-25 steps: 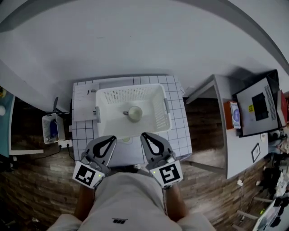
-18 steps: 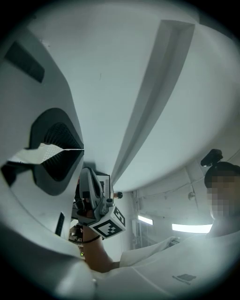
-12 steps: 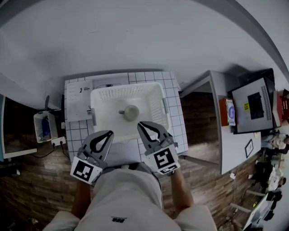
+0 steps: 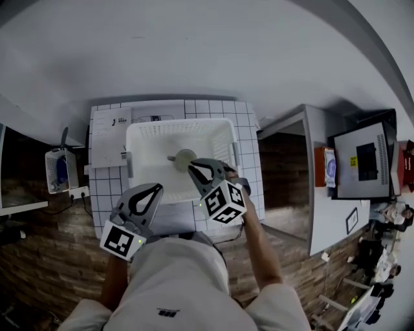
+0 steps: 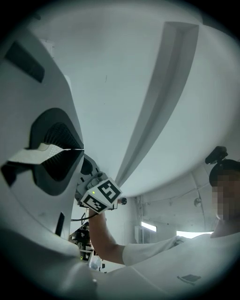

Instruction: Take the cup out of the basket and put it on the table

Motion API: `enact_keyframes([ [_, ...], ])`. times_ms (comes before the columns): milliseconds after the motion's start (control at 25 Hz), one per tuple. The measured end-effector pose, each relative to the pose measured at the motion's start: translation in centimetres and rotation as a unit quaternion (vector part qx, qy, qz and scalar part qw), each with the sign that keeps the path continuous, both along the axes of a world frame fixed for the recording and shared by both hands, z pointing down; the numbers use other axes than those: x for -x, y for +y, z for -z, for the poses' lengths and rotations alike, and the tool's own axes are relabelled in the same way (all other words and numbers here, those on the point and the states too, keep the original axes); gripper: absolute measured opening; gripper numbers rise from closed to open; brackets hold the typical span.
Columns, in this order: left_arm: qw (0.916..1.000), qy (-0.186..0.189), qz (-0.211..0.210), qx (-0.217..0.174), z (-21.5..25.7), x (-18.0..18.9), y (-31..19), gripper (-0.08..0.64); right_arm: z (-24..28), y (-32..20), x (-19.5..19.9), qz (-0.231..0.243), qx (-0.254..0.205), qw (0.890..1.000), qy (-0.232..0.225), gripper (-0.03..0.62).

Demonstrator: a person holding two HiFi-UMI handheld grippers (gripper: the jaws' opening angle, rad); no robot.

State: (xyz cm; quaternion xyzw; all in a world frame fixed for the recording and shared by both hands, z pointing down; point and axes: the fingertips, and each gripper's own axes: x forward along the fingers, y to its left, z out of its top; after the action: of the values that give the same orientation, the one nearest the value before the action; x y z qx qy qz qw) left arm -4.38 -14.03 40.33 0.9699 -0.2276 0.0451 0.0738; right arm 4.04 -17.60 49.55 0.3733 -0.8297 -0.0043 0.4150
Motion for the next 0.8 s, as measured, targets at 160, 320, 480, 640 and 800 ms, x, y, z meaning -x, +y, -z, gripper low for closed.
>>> enact_keyframes([
  [160,1.0000,-0.004,0.000,-0.003,0.0,-0.2,0.0,0.015,-3.0,-0.9,0.0,0.033,0.033,0.998,0.041,0.021],
  [320,1.0000,-0.004,0.005,-0.003,0.0,0.0,-0.3,0.015,-5.6,-1.4,0.3,0.064,0.061,0.994,0.070,0.044],
  [480,0.9999,-0.005,0.009,-0.002,-0.2,0.4,-0.7,0.015,-8.2,-1.5,0.4,0.096,0.094,0.986,0.102,0.051],
  [640,0.9999,-0.006,0.012,0.004,-0.4,0.6,-1.0,0.015,-10.7,-0.9,0.4,0.125,0.132,0.975,0.129,0.055],
  [800,0.9998,-0.006,0.014,0.009,-0.7,0.7,-1.3,0.015,-12.7,-0.2,0.5,0.150,0.162,0.963,0.152,0.074],
])
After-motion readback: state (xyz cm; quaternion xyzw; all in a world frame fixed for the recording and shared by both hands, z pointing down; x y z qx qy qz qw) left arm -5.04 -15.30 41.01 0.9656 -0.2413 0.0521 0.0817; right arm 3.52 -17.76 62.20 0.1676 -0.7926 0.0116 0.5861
